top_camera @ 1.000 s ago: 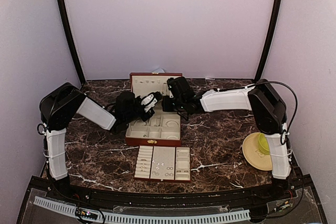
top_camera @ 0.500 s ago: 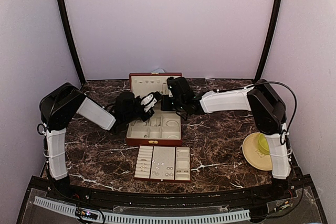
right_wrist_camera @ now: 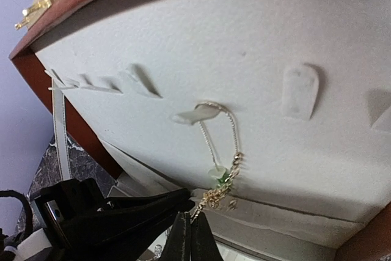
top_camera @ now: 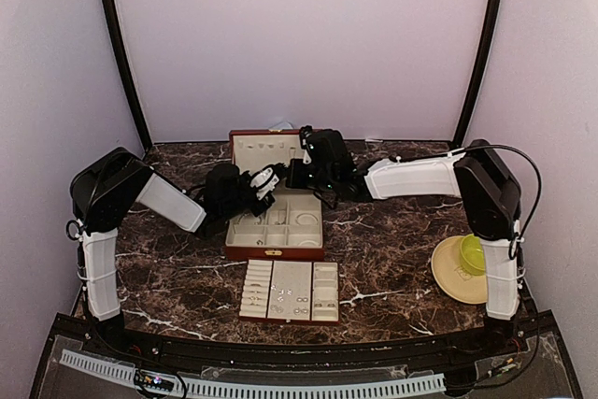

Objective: Organize the mixed jewelry
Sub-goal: Adjust the necklace in the compartment pouch.

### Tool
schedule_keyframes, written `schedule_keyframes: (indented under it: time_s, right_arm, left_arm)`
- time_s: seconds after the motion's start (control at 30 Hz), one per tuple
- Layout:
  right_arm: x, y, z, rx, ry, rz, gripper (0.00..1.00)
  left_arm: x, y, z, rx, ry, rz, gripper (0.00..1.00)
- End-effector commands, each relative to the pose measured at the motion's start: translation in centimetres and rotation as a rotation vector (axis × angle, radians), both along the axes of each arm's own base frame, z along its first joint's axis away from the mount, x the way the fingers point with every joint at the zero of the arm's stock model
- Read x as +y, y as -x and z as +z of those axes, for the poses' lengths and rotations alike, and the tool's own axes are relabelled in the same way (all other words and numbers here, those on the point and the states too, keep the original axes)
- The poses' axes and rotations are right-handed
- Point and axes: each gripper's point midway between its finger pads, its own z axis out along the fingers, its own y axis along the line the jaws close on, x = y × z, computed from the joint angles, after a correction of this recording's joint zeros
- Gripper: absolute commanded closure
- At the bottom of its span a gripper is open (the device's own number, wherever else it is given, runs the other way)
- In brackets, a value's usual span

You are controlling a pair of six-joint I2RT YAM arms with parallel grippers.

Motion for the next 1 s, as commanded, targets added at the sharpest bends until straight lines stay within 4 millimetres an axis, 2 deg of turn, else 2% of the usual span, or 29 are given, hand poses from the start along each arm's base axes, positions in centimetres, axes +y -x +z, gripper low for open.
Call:
schedule_keyframes:
  time_s: [0.0,0.6,0.87,0.97]
  right_arm:
    - [0.1,-1.0,4.0,-0.072,-0.075,-0.009,1.0]
    - [0.1,-2.2,0.7,-0.055,0.022,-0.038,1.0]
    - [0.1,-2.4,0.0,-0.049,0.044,-0.047,1.0]
    - [0.1,-2.4,0.0,-0.049,0.046,-0.048,0.92]
  left_arm:
    - [-0.2,1.2,-0.8,0.019,-0.03,-0.03,1.0]
    - [-0.5,2.4,-0.1,-0.02,-0.013,-0.054,1.0]
    - [-0.7,2.6,0.0,-0.024,-0.013,-0.058,1.0]
    - [-0.7,2.6,-0.1,-0.022,-0.014,-0.055,1.0]
